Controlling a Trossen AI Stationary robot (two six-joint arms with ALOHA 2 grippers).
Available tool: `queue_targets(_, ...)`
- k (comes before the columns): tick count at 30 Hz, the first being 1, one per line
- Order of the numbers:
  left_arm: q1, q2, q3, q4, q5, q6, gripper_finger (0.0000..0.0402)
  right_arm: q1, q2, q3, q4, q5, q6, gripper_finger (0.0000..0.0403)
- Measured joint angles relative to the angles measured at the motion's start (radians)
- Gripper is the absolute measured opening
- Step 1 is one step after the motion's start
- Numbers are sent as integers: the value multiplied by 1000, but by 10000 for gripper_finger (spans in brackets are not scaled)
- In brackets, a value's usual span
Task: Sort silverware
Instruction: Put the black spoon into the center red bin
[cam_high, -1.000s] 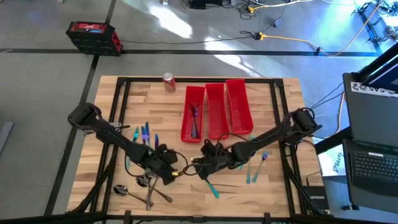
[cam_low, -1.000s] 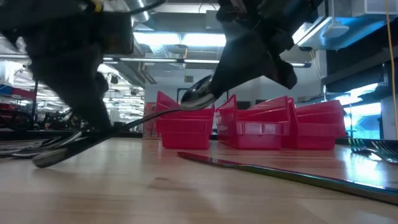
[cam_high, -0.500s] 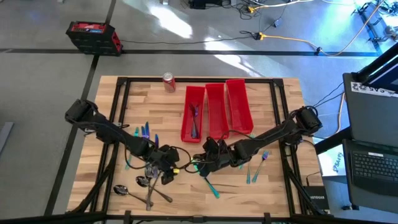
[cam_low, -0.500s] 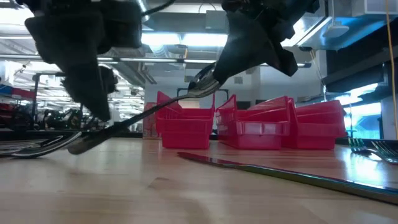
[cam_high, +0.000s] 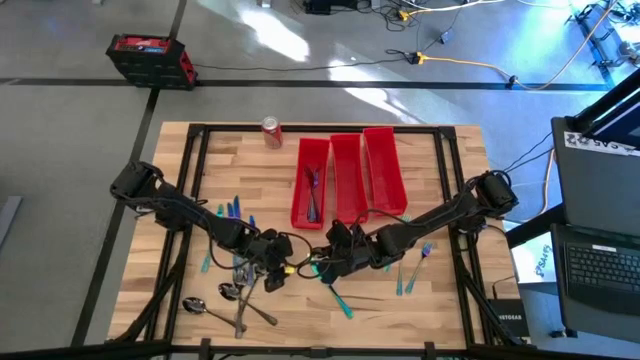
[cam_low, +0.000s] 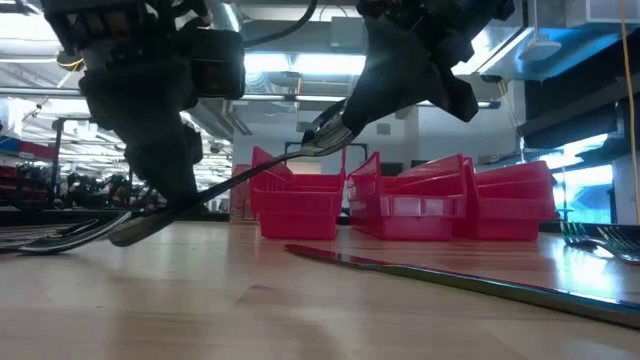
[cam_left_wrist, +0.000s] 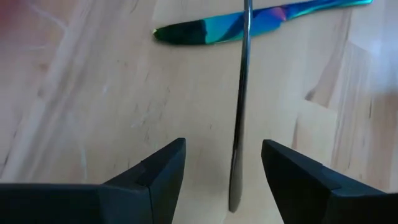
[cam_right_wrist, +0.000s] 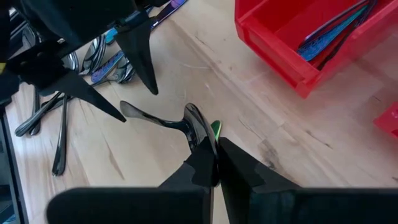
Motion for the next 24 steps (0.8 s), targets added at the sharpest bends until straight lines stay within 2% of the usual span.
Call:
queue_targets(8,-24,18,0,7,14,-6,200,0,0,0,36,18,-6,0)
queue_targets(15,-31,26,0,7,-23,-35,200,0,0,0,52,17,-8,0)
queue_targets(24,-37,26,0,9,2,-23,195,0,0,0,53,16,-27,0)
